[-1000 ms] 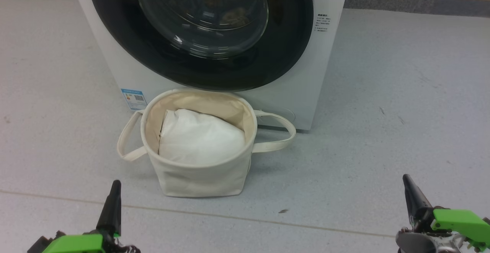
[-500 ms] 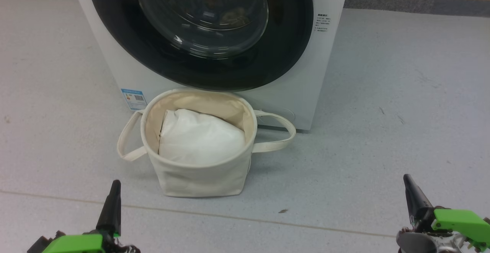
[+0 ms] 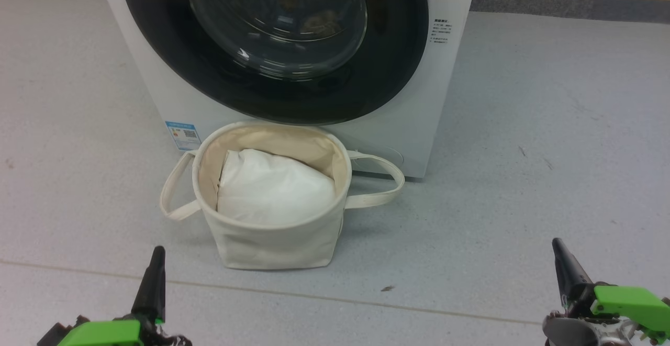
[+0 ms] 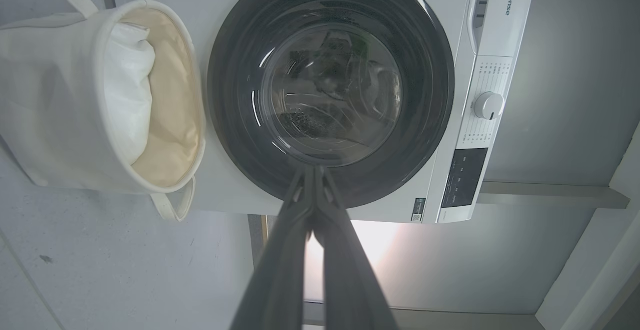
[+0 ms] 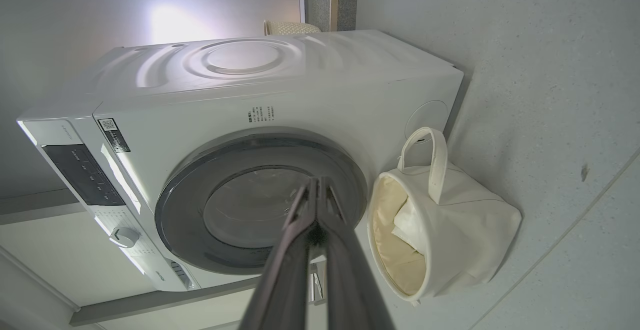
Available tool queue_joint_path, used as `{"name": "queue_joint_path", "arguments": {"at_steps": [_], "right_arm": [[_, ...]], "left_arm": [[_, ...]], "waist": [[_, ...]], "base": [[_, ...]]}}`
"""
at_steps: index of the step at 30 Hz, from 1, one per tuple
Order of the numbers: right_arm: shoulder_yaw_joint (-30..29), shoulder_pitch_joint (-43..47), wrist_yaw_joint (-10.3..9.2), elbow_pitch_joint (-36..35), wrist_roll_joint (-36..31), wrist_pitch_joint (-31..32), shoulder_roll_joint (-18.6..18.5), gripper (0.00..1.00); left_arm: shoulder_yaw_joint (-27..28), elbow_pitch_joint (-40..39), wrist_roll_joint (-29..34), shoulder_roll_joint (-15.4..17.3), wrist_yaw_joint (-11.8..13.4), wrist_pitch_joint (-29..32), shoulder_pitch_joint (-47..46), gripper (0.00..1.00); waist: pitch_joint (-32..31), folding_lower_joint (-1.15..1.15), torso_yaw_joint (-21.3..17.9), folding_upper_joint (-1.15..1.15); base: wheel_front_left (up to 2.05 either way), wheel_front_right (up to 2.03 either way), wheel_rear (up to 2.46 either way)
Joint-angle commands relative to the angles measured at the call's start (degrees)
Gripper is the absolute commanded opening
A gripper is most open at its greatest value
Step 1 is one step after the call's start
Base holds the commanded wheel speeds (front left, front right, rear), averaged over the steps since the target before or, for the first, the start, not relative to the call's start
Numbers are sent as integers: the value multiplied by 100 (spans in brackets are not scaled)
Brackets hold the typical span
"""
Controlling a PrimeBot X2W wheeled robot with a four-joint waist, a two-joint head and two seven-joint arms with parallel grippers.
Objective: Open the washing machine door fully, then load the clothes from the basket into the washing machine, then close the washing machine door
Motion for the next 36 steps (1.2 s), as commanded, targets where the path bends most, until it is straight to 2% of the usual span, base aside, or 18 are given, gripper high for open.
{"name": "queue_joint_path", "arguments": {"at_steps": [1, 36], "right_arm": [[99, -281, 1, -175, -4, 43, -52, 0], [58, -284, 1, -172, -38, 76, -24, 0]], "left_arm": [[194, -212, -17, 77, -41, 45, -260, 0], [194, -213, -17, 77, -41, 45, -260, 0]], "waist": [[0, 0, 0, 0], [0, 0, 0, 0]], "base": [[0, 0, 0], [0, 0, 0]]}}
